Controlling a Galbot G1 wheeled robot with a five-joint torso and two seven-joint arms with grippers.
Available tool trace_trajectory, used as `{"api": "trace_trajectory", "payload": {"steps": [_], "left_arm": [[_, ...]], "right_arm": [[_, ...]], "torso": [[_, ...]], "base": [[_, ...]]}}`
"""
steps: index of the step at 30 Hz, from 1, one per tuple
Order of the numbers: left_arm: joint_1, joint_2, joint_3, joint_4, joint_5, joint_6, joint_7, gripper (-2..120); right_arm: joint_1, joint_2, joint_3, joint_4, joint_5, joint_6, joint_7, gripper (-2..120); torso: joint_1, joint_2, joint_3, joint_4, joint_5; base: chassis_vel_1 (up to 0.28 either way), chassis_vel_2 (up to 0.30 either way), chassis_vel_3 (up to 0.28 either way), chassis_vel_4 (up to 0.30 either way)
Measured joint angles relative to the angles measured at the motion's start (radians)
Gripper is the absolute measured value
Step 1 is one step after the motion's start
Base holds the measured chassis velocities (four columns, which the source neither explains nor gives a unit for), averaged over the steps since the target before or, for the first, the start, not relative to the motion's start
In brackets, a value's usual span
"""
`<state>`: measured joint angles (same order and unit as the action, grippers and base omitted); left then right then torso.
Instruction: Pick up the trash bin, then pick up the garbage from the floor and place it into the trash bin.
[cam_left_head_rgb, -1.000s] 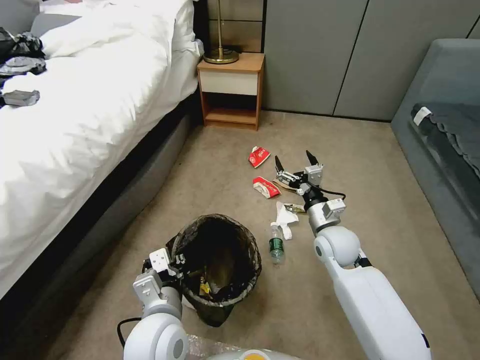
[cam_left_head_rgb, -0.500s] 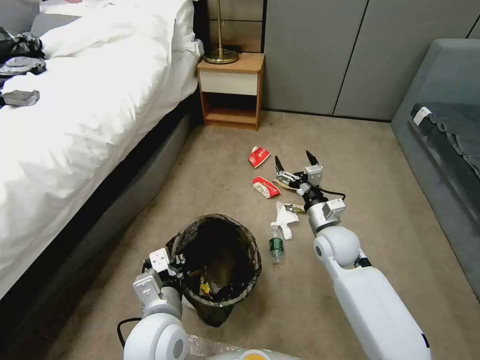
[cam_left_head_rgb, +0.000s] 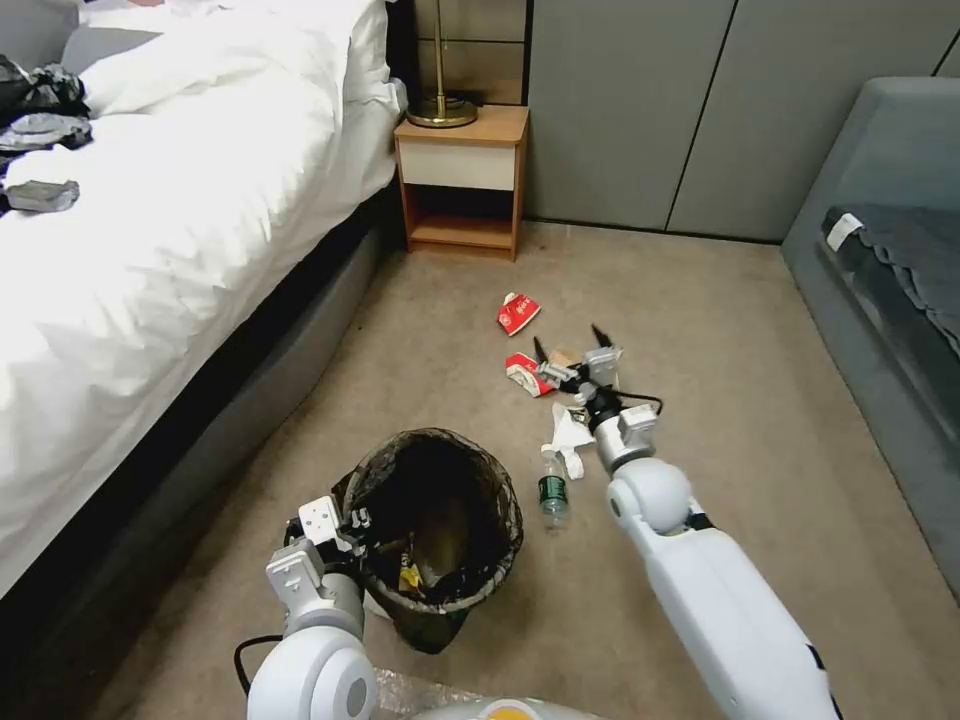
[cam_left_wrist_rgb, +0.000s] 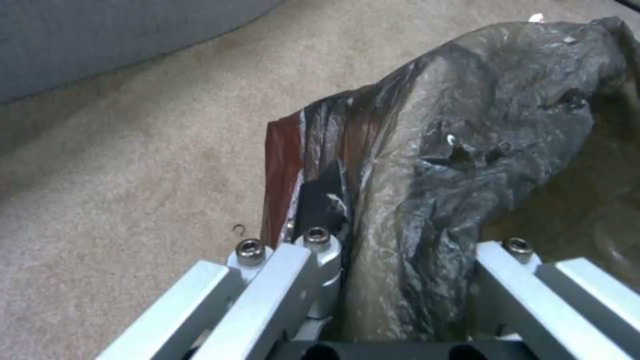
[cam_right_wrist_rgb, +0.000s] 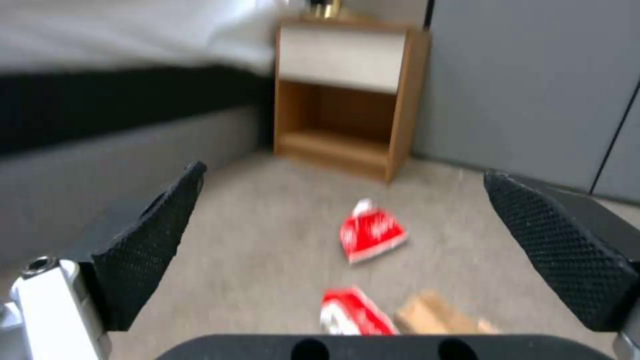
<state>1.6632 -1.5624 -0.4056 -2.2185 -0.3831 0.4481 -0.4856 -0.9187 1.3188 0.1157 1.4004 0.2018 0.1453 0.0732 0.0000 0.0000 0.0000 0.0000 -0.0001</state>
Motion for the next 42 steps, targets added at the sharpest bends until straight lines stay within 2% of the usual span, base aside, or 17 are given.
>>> {"api": "trace_trajectory", "payload": {"steps": [2,4,5,7,8,12,17,22,26,42], "left_arm": [[0.0,0.0,0.0,0.0,0.0,0.0,0.0,75],[0.0,0.0,0.0,0.0,0.0,0.0,0.0,75],[0.0,0.0,0.0,0.0,0.0,0.0,0.0,75],[0.0,0.0,0.001,0.0,0.0,0.0,0.0,75],[0.0,0.0,0.0,0.0,0.0,0.0,0.0,75],[0.0,0.0,0.0,0.0,0.0,0.0,0.0,75],[0.0,0.0,0.0,0.0,0.0,0.0,0.0,75],[0.0,0.0,0.0,0.0,0.0,0.0,0.0,75],[0.0,0.0,0.0,0.0,0.0,0.0,0.0,75],[0.0,0.0,0.0,0.0,0.0,0.0,0.0,75]], "right_arm": [[0.025,0.006,-0.037,-0.073,-0.017,-0.001,0.015,100],[0.027,0.006,-0.044,-0.082,-0.016,-0.001,0.015,100],[0.047,0.005,-0.087,-0.114,0.003,-0.005,0.018,100],[0.067,0.008,-0.147,-0.16,0.035,-0.027,0.02,100],[0.069,0.009,-0.163,-0.177,0.047,-0.052,0.023,100],[0.071,0.009,-0.179,-0.203,0.058,-0.098,0.038,100],[0.064,0.002,-0.182,-0.216,0.059,-0.141,0.038,100],[0.052,-0.012,-0.178,-0.212,0.072,-0.262,0.042,100],[0.05,-0.015,-0.163,-0.222,0.071,-0.306,0.037,100],[0.063,-0.004,-0.099,-0.346,0.071,-0.341,0.017,100]], "torso": [[0.0,0.0,0.0,0.0004,0.0003],[0.0,0.0,0.0,-0.0001,0.0002],[0.0,0.0,0.0,-0.0006,-0.0009],[0.0,0.0,0.0,0.0004,0.0012],[0.0,0.0,0.0,0.0003,0.0001],[0.0,0.0,0.0,-0.0002,0.0],[0.0,0.0,0.0,-0.0001,0.0],[0.0,0.0,0.0,-0.0002,0.0001],[0.0,0.0,0.0,-0.0001,0.0001],[0.0,0.0,0.0,0.0,0.0002]], "base": [[0.0,0.0,0.0,0.0],[0.0,0.0,0.0,0.0],[0.0,0.0,0.0,0.0],[0.0,0.0,0.0,0.0],[0.0,0.0,0.0,0.0],[0.0,0.0,0.0,0.0],[0.0,0.0,0.0,0.0],[0.0,0.0,0.0,0.0],[0.0,0.0,0.0,0.0],[0.0,0.0,0.0,0.0]]}}
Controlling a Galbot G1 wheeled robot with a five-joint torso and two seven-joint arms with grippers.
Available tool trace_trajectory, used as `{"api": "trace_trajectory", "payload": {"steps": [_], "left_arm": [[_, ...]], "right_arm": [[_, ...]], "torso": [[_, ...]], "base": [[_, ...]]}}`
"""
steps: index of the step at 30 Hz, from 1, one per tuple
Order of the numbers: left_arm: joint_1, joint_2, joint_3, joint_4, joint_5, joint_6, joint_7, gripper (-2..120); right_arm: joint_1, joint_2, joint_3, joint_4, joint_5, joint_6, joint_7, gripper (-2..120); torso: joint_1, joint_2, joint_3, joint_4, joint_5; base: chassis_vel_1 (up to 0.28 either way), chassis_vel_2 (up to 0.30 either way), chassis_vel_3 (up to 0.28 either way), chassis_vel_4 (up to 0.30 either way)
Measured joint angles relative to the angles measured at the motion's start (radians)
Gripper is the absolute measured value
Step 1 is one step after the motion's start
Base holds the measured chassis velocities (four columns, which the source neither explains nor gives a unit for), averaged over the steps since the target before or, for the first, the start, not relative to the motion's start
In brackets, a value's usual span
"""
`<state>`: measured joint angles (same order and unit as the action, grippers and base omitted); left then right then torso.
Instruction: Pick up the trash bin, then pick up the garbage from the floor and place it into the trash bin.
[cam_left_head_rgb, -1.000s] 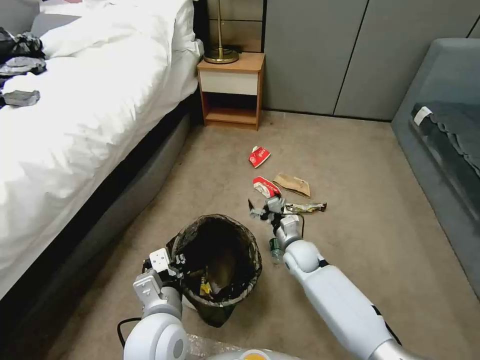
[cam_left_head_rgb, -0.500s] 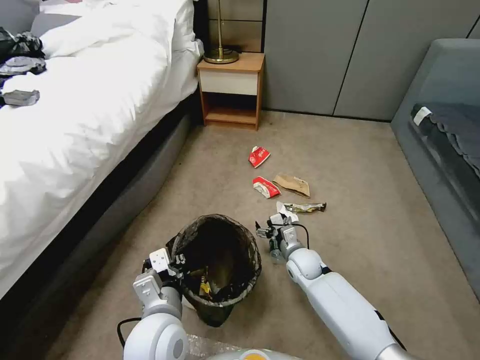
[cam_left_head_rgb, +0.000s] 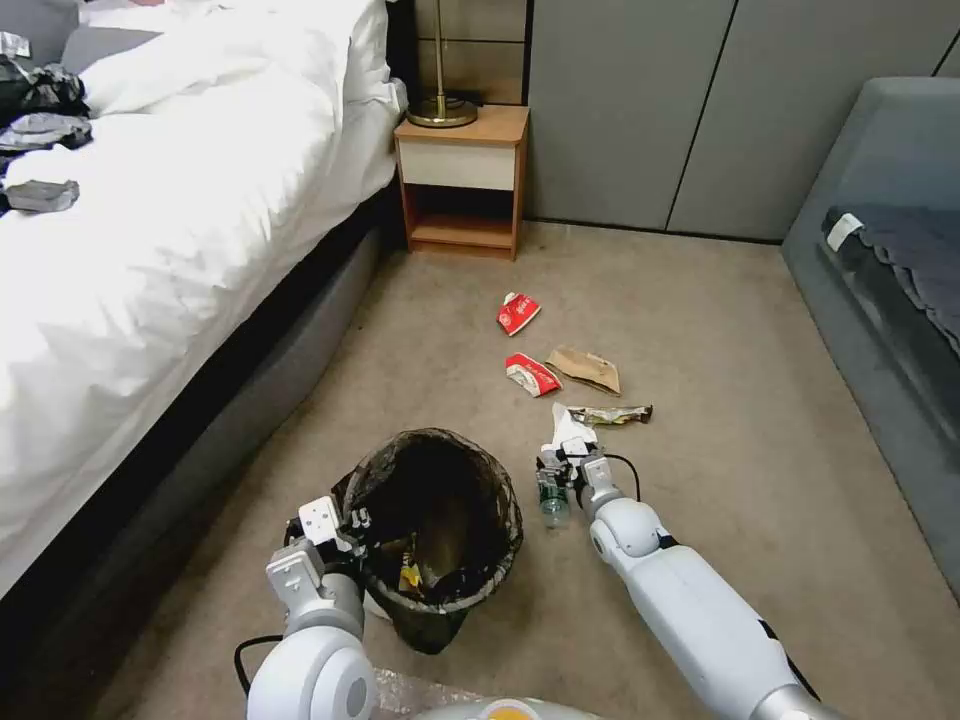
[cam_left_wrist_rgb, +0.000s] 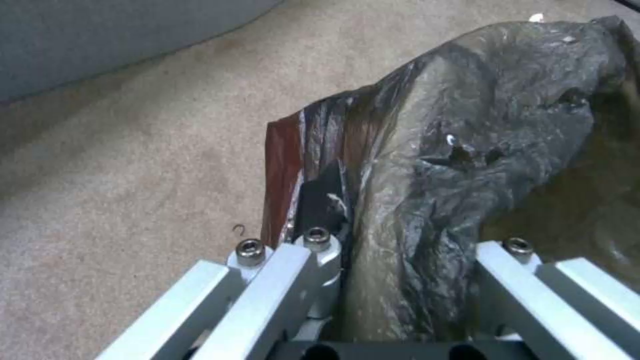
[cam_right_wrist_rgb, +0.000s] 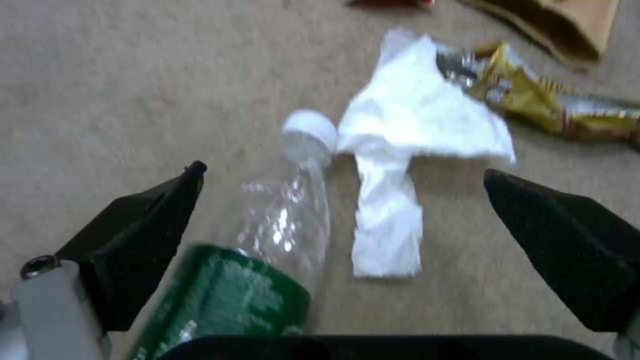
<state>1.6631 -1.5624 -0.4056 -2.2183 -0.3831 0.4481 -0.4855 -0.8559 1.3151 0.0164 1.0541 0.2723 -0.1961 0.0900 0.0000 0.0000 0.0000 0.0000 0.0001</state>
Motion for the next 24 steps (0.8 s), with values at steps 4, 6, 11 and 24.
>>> {"api": "trace_trajectory", "payload": {"steps": [4,6,11,24], "left_arm": [[0.0,0.0,0.0,0.0,0.0,0.0,0.0,75],[0.0,0.0,0.0,0.0,0.0,0.0,0.0,75],[0.0,0.0,0.0,0.0,0.0,0.0,0.0,75],[0.0,0.0,0.0,0.0,0.0,0.0,0.0,75]], "right_arm": [[0.003,0.007,0.017,-0.034,0.013,0.0,-0.01,100],[-0.003,0.009,0.021,-0.037,0.037,-0.005,-0.015,100],[-0.013,0.013,0.024,-0.035,0.062,-0.013,-0.017,100],[-0.056,0.016,0.019,0.002,0.103,-0.027,-0.013,62]], "torso": [[0.0,0.0,0.0,-0.0001,0.0],[0.0,0.0,0.0,0.0,-0.0002],[0.0,0.0,0.0,0.0,-0.0002],[0.0,0.0,0.0,0.0,-0.0001]], "base": [[0.0,0.0,0.0,0.0],[0.0,0.0,0.0,0.0],[0.0,0.0,0.0,0.0],[0.0,0.0,0.0,0.0]]}}
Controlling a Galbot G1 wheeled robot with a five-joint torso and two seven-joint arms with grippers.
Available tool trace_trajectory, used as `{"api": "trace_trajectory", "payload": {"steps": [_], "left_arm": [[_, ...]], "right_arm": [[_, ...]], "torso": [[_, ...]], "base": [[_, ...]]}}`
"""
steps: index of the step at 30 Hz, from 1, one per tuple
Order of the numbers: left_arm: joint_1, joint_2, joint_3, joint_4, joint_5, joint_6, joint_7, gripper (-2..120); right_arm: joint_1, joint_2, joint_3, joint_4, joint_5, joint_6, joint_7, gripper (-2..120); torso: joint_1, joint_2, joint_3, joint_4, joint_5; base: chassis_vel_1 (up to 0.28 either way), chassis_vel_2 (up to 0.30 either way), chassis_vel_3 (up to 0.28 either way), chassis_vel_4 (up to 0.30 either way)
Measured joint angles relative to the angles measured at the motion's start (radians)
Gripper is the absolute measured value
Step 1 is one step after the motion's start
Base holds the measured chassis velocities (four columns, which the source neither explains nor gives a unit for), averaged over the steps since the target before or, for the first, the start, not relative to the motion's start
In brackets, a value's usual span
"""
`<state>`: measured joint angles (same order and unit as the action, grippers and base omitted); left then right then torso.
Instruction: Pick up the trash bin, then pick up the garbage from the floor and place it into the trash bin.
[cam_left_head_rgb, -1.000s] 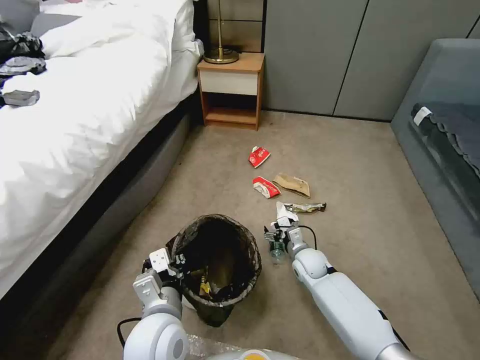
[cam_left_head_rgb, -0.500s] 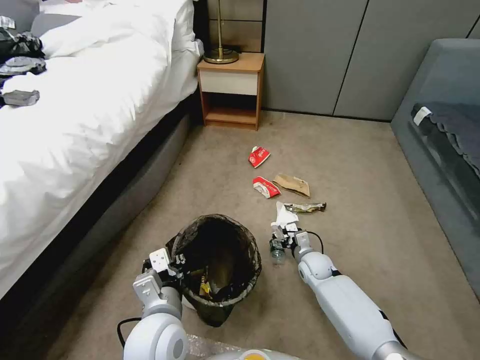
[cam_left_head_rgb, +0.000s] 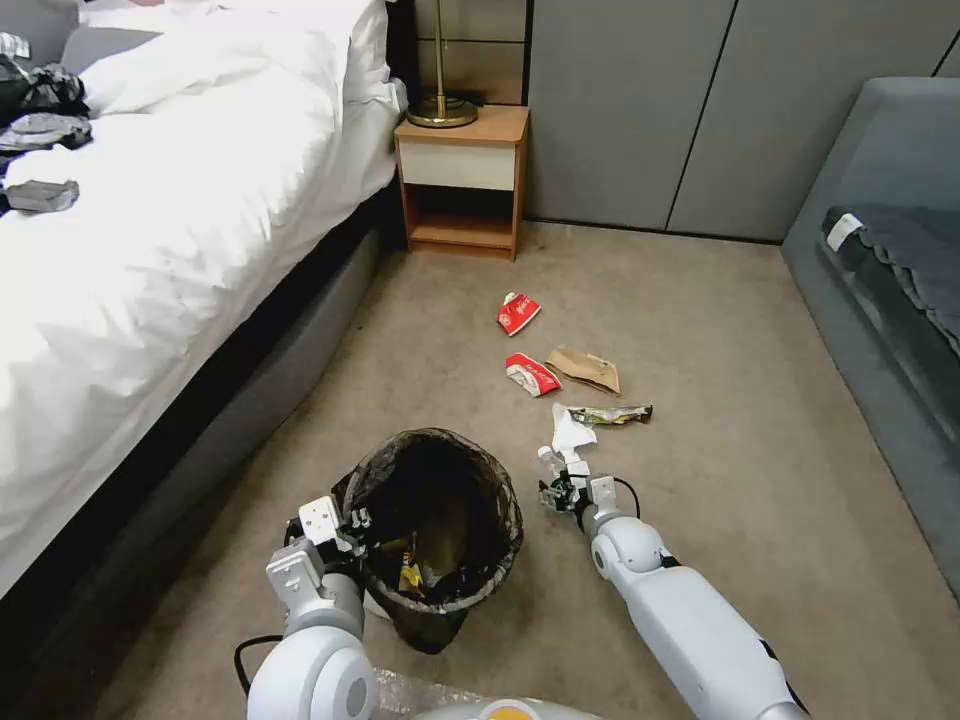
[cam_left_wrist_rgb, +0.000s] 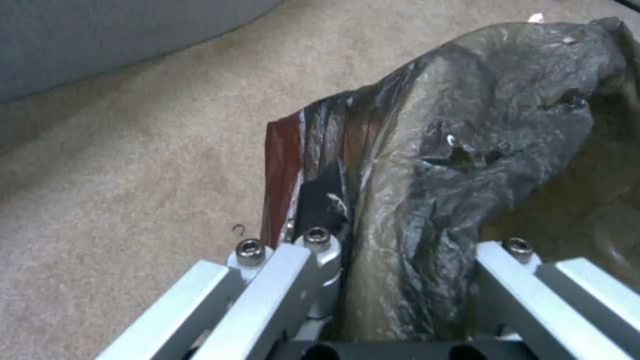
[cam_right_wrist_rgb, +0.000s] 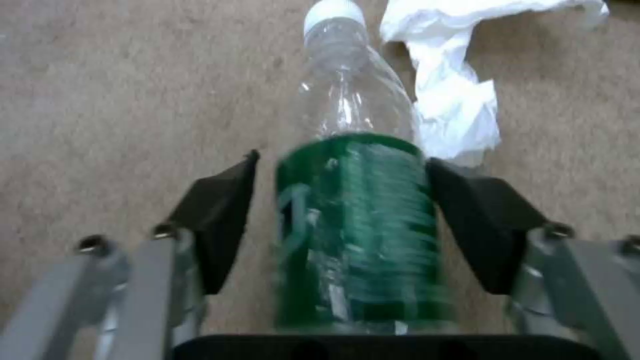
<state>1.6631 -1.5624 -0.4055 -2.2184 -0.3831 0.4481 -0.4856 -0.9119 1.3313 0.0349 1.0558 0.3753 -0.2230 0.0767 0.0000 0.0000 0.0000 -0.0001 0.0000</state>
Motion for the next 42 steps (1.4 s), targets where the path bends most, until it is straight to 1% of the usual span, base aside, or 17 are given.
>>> {"api": "trace_trajectory", "payload": {"steps": [2,4,5,6,8,12,20,23,26,27,29,30,33,34,37,38,42], "left_arm": [[0.0,0.0,0.0,0.0,0.0,0.0,0.0,75],[0.0,0.0,0.0,0.0,0.0,0.0,0.0,75],[0.0,0.0,0.0,0.0,0.0,0.0,0.0,75],[0.0,0.0,0.0,0.0,0.0,0.0,0.0,75],[0.0,0.0,0.0,0.0,0.0,0.0,0.0,75],[0.0,0.0,0.0,0.0,0.0,0.0,0.0,75],[0.0,0.0,0.0,0.0,0.0,0.0,0.0,75],[0.0,0.0,0.0,0.0,0.0,0.0,0.0,75],[0.0,0.0,0.0,0.0,0.0,0.0,0.0,75],[0.0,0.0,0.0,0.0,0.0,0.0,0.0,75],[0.0,0.0,0.0,0.0,0.0,0.0,0.0,75],[0.0,0.0,0.0,0.0,0.0,0.0,0.0,75],[0.0,0.0,0.0,0.0,0.0,0.0,0.0,75],[0.0,0.0,0.0,0.0,0.0,0.0,0.0,75],[0.0,0.0,0.0,0.0,0.0,0.0,0.0,75],[0.0,0.0,0.0,0.0,0.0,0.0,0.0,75],[0.0,0.0,0.0,0.0,0.0,0.0,0.0,75]], "right_arm": [[-0.002,0.0,0.0,0.0,-0.001,0.001,0.0,59],[-0.005,-0.003,0.001,0.0,-0.008,0.009,0.001,43],[-0.005,-0.003,0.001,0.0,-0.008,0.009,0.001,43],[-0.006,-0.005,0.002,0.0,-0.012,0.017,0.003,32],[-0.006,-0.007,0.003,-0.003,-0.016,0.023,0.003,25],[-0.006,-0.009,0.006,-0.004,-0.019,0.03,0.003,18],[-0.013,-0.009,0.025,0.008,-0.027,0.06,0.008,18],[-0.025,-0.009,0.046,0.052,-0.022,0.083,0.021,18],[-0.068,-0.02,0.081,0.205,-0.002,0.136,0.029,18],[-0.068,-0.02,0.081,0.205,-0.002,0.136,0.029,18],[-0.103,-0.033,0.093,0.319,0.015,0.193,0.017,18],[-0.103,-0.033,0.093,0.319,0.015,0.193,0.017,18],[-0.16,-0.058,0.098,0.491,0.02,0.312,-0.064,18],[-0.16,-0.058,0.098,0.491,0.02,0.312,-0.064,18],[-0.22,-0.085,0.084,0.664,0.022,0.402,-0.194,18],[-0.22,-0.085,0.084,0.664,0.022,0.402,-0.194,18],[-0.289,-0.13,0.041,0.794,0.01,0.448,-0.3,18]], "torso": [[0.0,0.0,0.0,0.0,0.0],[0.0,0.0,0.0,0.0,-0.0001],[0.0,0.0,0.0,0.0,-0.0001],[0.0,0.0,0.0,0.0,0.0],[0.0,0.0,0.0,0.0001,0.0],[0.0,0.0,0.0,0.0,0.0],[0.0,0.0,0.0,0.0,0.0],[0.0,0.0,0.0,0.0,0.0001],[0.0,0.0,0.0,0.0,0.0001],[0.0,0.0,0.0,0.0,0.0001],[0.0,0.0,0.0,0.0,0.0],[0.0,0.0,0.0,0.0,0.0],[0.0,0.0,0.0,0.0,0.0],[0.0,0.0,0.0,0.0,0.0],[0.0,0.0,0.0,0.0001,0.0],[0.0,0.0,0.0,0.0001,0.0],[0.0,0.0,0.0,0.0,-0.0001]], "base": [[0.0,0.0,0.0,0.0],[0.0,0.0,0.0,0.0],[0.0,0.0,0.0,0.0],[0.0,0.0,0.0,0.0],[0.0,0.0,0.0,0.0],[0.0,0.0,0.0,0.0],[0.0,0.0,0.0,0.0],[0.0,0.0,0.0,0.0],[0.0,0.0,0.0,0.0],[0.0,0.0,0.0,0.0],[0.0,0.0,0.0,0.0],[0.0,0.0,0.0,0.0],[0.0,0.0,0.0,0.0],[0.0,0.0,0.0,0.0],[0.0,0.0,0.0,0.0],[0.0,0.0,0.0,0.0],[0.0,0.0,0.0,0.0]]}}
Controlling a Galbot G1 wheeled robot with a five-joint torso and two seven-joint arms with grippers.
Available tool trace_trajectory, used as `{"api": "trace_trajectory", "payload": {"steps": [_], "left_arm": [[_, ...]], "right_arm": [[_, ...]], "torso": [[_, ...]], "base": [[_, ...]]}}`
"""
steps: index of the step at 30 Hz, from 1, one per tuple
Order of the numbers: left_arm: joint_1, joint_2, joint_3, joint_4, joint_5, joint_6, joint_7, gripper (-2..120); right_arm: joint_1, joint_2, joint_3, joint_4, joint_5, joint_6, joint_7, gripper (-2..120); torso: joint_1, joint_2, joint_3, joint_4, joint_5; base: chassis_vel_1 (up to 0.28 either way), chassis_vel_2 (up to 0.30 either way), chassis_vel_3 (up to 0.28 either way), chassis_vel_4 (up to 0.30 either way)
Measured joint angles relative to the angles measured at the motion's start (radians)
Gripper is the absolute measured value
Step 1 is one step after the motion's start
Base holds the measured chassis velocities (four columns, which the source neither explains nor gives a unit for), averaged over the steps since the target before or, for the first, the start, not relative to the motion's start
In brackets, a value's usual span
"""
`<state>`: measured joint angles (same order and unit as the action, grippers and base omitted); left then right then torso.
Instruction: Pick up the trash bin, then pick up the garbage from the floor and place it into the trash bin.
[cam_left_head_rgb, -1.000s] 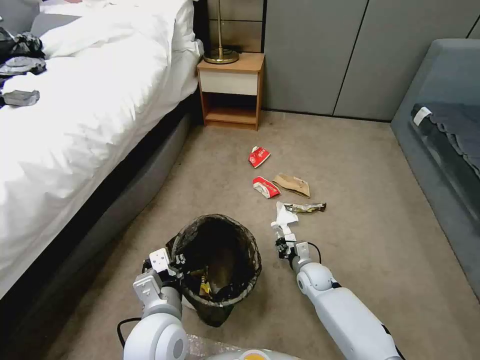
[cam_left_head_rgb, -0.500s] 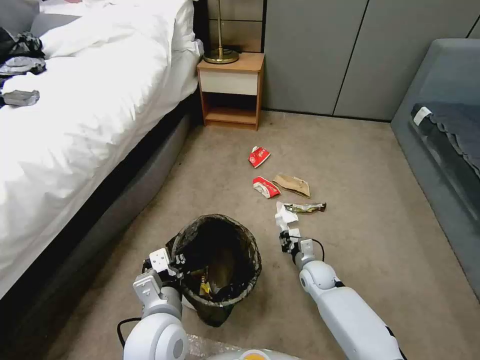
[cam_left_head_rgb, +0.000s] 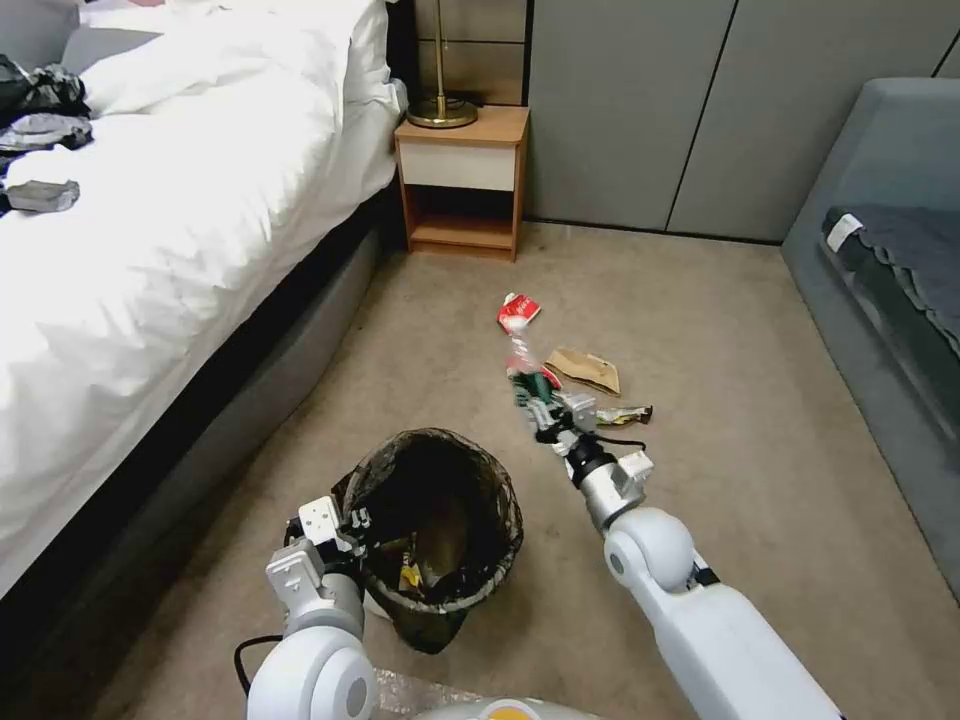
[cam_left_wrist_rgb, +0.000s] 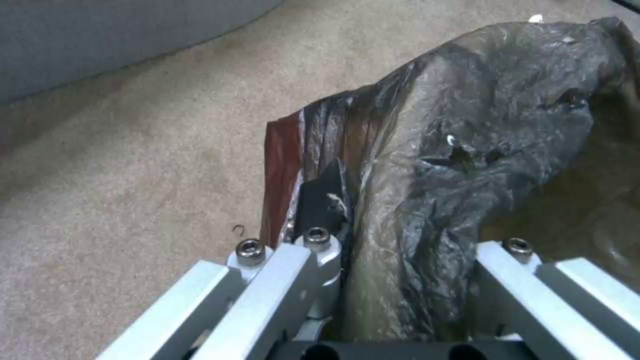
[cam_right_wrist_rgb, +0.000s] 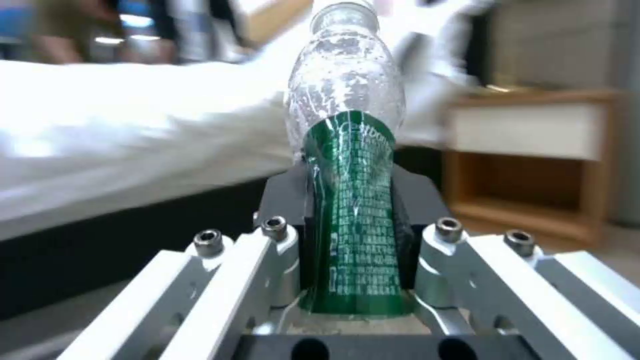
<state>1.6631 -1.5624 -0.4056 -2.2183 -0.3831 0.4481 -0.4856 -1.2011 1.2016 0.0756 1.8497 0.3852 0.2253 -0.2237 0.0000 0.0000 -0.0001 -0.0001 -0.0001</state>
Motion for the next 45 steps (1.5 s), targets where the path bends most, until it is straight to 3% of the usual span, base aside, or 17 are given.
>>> {"api": "trace_trajectory", "payload": {"steps": [7,14,26,34,40,45], "left_arm": [[0.0,0.0,0.0,0.0,0.0,0.0,0.0,75],[0.0,0.0,0.0,0.0,0.0,0.0,0.0,75],[0.0,0.0,0.0,0.0,0.0,0.0,0.0,75],[0.0,0.0,0.0,0.0,0.0,0.0,0.0,75],[0.0,0.0,0.0,0.0,0.0,0.0,0.0,75],[0.0,0.0,0.0,0.0,0.0,0.0,0.0,75]], "right_arm": [[-0.1,-0.098,-0.142,0.042,-0.1,0.038,-0.039,18],[-0.131,-0.108,-0.194,-0.021,-0.141,0.056,-0.037,18],[-0.107,-0.076,-0.189,-0.102,-0.132,0.061,-0.028,19],[-0.097,-0.065,-0.19,-0.106,-0.131,0.062,-0.026,46],[-0.096,-0.063,-0.186,-0.092,-0.133,0.062,-0.017,74],[-0.103,-0.063,-0.186,-0.085,-0.135,0.062,-0.009,88]], "torso": [[0.0,0.0,0.0,0.0,0.0001],[0.0,0.0,0.0,0.0,0.0001],[0.0,0.0,0.0,0.0,0.0],[0.0,0.0,0.0,0.0,0.0001],[0.0,0.0,0.0,0.0001,0.0001],[0.0,0.0,0.0,0.0,0.0001]], "base": [[0.0,0.0,0.0,0.0],[0.0,0.0,0.0,0.0],[0.0,0.0,0.0,0.0],[0.0,0.0,0.0,0.0],[0.0,0.0,0.0,0.0],[0.0,0.0,0.0,0.0]]}}
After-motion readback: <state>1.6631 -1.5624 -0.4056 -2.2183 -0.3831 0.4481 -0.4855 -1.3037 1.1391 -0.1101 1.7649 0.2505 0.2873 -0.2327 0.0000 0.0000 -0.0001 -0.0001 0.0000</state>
